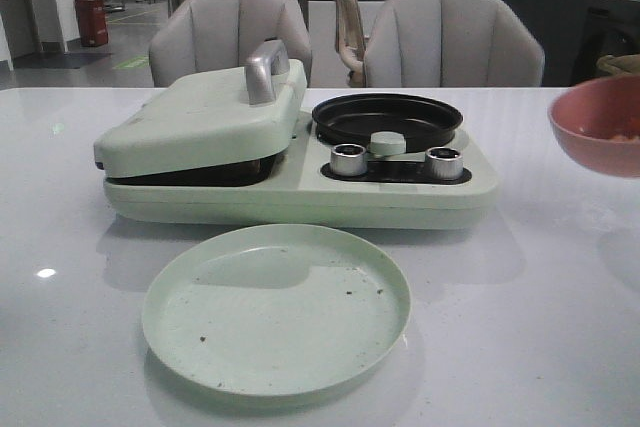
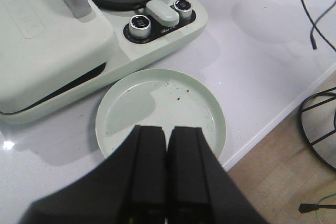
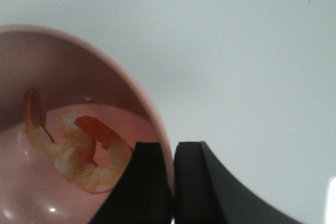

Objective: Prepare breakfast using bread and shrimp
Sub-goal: 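Grasp the pink bowl rim with the right gripper and lift it, then tilt the pink bowl over the black frying pan to pour the shrimp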

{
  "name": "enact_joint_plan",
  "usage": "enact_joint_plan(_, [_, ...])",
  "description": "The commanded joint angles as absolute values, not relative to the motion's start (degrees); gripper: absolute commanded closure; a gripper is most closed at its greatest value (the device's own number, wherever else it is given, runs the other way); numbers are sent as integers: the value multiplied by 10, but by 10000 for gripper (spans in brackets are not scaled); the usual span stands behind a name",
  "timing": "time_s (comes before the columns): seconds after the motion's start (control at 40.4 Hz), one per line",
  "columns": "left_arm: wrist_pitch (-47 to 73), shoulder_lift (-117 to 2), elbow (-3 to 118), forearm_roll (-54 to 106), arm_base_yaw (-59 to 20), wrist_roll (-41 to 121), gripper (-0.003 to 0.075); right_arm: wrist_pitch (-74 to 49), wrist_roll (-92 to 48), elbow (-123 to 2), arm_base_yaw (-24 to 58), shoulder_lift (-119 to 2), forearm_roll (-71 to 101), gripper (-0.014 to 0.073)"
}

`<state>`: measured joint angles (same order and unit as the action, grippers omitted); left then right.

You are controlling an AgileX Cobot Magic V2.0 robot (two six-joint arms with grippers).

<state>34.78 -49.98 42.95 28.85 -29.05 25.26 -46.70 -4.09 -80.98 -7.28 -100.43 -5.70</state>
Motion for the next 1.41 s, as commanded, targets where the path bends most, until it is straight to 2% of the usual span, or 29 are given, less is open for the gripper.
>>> enact_joint_plan(0.0, [313, -496, 445, 301, -293, 254, 608, -472, -42, -889, -24, -978, -129, 550])
enact_joint_plan(0.247, [313, -496, 445, 299, -293, 254, 608, -481, 73, -1019, 140, -993, -387, 550])
enact_joint_plan(0.396, [313, -496, 445, 290, -293, 254, 608, -485, 170, -1048, 233, -1015, -617, 550])
enact_joint_plan(0.544, [313, -496, 445, 277, -293, 254, 608, -499, 278, -1057, 280, -1056, -841, 550])
enact_joint_plan(0.718, [313, -496, 445, 271, -293, 254, 608, -532, 349, -1057, 306, -1098, -992, 550])
enact_joint_plan(1.386, [313, -496, 445, 265, -293, 254, 608, -562, 325, -1142, 317, -1121, -1031, 550])
